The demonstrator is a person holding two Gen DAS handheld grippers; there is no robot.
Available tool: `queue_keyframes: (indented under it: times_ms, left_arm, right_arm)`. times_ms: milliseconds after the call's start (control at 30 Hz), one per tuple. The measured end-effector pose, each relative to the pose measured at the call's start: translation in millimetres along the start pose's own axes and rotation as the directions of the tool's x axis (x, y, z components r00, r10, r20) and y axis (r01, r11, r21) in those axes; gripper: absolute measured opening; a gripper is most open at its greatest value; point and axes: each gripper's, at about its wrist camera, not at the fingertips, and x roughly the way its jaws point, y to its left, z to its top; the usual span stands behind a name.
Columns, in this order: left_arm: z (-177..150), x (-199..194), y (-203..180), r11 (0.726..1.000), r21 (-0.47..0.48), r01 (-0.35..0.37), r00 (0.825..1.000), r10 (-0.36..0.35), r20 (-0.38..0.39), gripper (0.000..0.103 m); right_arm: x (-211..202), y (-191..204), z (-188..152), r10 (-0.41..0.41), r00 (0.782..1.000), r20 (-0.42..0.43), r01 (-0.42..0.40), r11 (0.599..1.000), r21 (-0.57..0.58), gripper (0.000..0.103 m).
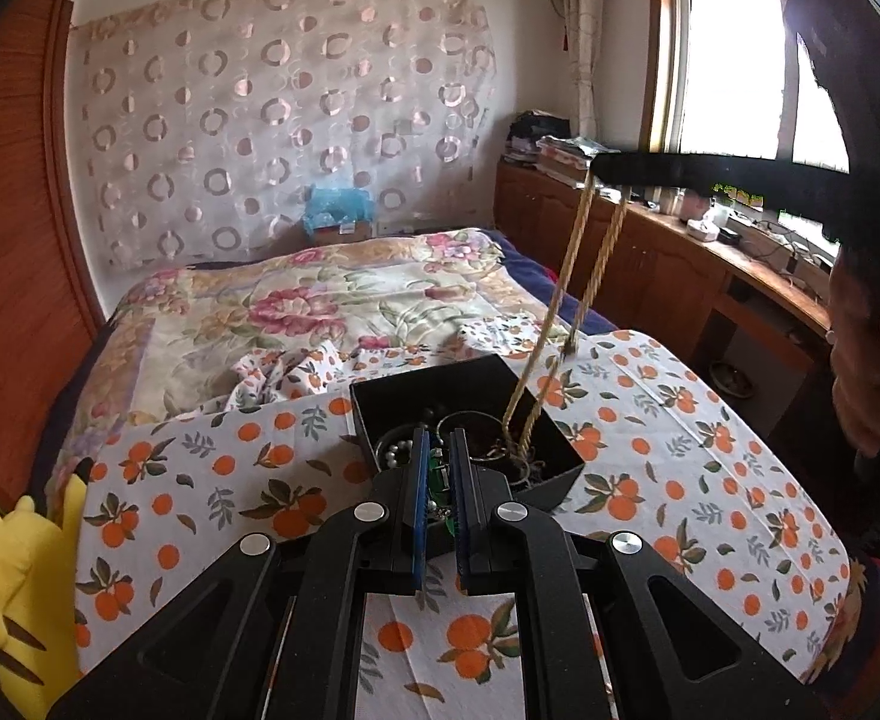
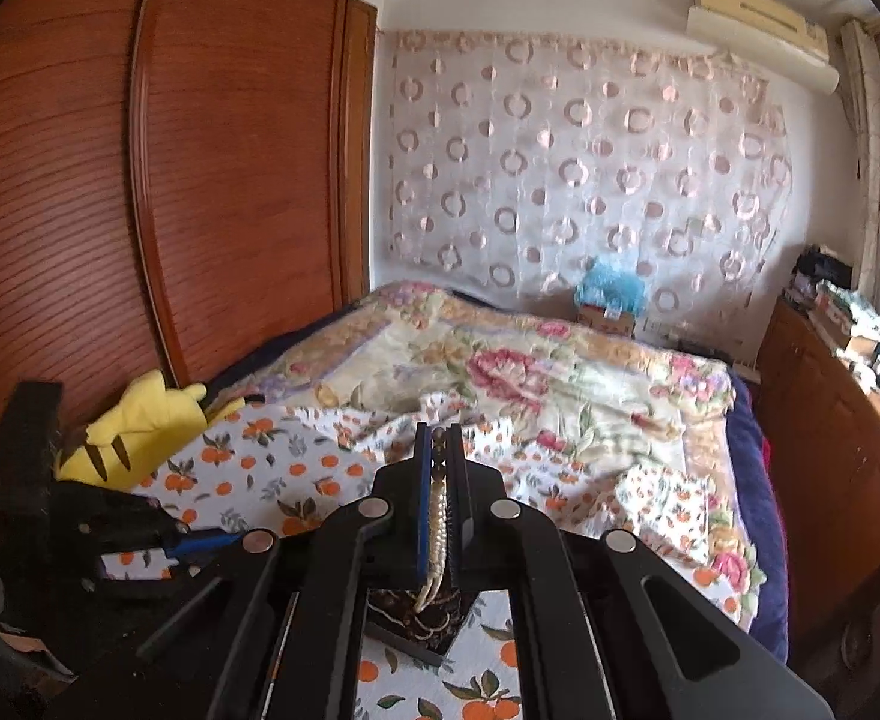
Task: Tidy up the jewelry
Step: 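Carry the pearl-and-gold chain and green brooch over the black box with both tools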
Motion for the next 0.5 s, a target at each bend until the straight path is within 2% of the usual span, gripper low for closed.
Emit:
queue_keyframes:
  times_ms: [267, 500]
  left_arm:
    - [7, 14, -1, 1.000, 0.013, -0.019, 1.000, 0.019, -0.009, 0.006]
    - [13, 25, -4, 0.999, 0.018, -0.028, 0.999, 0.028, -0.016, 0.006]
  right_arm:
    - [59, -5, -44, 0.069, 0.988, -0.142, -0.057, 0.995, 0.086, 0.006]
    - [73, -6, -65, 0.069, 0.981, -0.180, -0.051, 0.993, 0.103, 0.007]
